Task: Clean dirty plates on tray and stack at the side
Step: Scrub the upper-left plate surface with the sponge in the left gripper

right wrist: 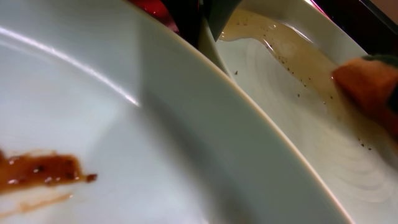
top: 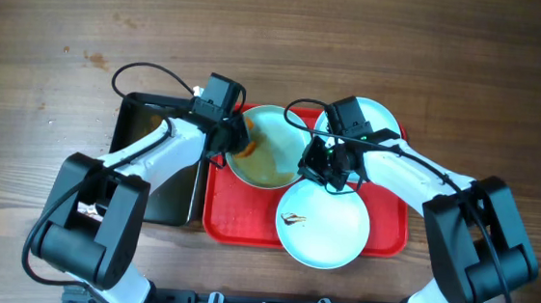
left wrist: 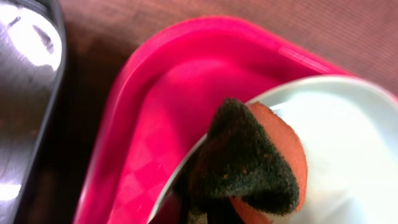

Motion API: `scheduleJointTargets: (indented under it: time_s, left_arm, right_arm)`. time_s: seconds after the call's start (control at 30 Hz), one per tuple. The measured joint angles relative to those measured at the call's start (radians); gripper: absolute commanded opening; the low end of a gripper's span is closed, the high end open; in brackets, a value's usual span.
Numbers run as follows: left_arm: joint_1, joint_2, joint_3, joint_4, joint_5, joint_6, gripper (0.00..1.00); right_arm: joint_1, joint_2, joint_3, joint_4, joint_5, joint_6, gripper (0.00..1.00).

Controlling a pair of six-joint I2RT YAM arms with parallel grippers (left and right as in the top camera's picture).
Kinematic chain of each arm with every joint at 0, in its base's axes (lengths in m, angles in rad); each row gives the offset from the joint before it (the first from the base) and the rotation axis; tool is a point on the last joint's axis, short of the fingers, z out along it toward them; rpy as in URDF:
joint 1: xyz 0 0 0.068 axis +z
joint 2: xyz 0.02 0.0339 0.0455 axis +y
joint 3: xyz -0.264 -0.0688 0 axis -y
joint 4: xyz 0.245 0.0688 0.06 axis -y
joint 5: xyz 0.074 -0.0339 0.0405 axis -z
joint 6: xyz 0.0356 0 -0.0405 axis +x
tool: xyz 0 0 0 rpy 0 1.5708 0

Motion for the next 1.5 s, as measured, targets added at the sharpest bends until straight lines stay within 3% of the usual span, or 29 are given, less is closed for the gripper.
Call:
scheduleJointTargets:
  time_s: [0.27,0.67,0.87,1.17,1.5]
  left_arm:
    - [0.011,0.015,-0.005,0.186,0.139,-0.041,0.04]
    - [-0.099,0.079,-0.005,0.215,0.268,-0.057,0.04]
    - [-0.101,0.089,0.008,0.164,0.309,0.019,0.04]
    - [0.013,0.08,0.035,-0.064,0.36,0.085,0.04]
    - [0.069,0.077,0.032,-0.001,0.314,0.032,0.04]
  right_arm:
    - [0.0,0.0,0.002,-0.013,0.0,0.0,0.04]
    - [0.0,-0.001,0.006,-0.046,-0.001,-0.001,0.04]
    - [-0.002,-0.001,0.007,-0.061,-0.006,-0.009,0.04]
    - [0.005,-0.001,0.007,-0.066,-0.019,-0.031,0.04]
    - [0.005,-0.001,0.007,-0.057,-0.015,-0.031,0.04]
